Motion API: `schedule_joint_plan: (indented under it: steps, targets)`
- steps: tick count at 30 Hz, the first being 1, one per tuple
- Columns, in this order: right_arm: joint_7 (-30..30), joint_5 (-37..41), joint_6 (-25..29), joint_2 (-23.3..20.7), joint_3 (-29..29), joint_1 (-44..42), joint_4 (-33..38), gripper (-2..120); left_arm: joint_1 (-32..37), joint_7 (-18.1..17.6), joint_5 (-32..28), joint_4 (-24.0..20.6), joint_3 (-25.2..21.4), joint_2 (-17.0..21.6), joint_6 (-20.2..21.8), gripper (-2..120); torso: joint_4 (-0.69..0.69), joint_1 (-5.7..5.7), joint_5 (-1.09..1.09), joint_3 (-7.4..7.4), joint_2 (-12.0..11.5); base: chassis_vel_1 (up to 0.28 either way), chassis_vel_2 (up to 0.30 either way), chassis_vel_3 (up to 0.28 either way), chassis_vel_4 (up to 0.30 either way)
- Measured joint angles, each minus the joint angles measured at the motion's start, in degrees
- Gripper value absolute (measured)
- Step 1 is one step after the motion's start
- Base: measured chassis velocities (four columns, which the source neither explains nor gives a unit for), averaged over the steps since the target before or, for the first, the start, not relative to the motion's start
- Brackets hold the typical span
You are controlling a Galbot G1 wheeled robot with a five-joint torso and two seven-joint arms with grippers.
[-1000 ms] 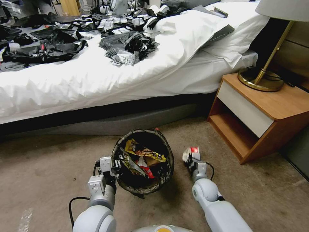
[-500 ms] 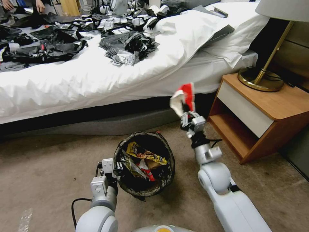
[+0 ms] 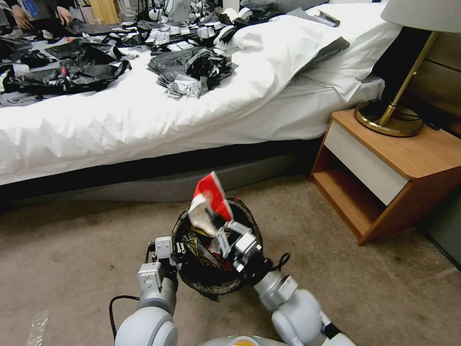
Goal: Pick up the trash bin, then pick up the garbage from the floor and place it into the trash bin.
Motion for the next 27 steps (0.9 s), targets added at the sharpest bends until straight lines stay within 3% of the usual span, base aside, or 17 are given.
schedule_joint_plan:
  steps: [17,19,22,27]
  targets:
    - [1.9,0.7,0.7,0.3,1.5,0.4,-7.3,0,0.3,0.1,-0.1,-1.1,-0.1,0.1,0.2,0,0.00,0.00,0.01,0.00,0.0,0.000,0.000,0.000,0.000]
    - [2.1,0.9,0.7,0.3,1.5,0.4,-7.5,3,0.3,0.1,-0.1,-1.1,-0.1,0.1,0.2,0,0.00,0.00,0.00,0.00,0.0,0.000,0.000,0.000,0.000]
    - [3.7,3.5,-1.0,0.0,1.0,0.1,-7.0,21,0.4,0.1,-0.1,-1.2,-0.1,0.2,0.2,0,-0.01,0.00,0.00,0.01,0.0,0.000,0.000,0.000,0.000]
    - [3.9,3.8,-1.2,-0.1,1.0,0.1,-6.6,34,0.4,0.1,-0.1,-1.2,-0.1,0.2,0.1,0,0.00,0.00,0.01,0.00,0.0,0.000,0.000,0.000,0.000]
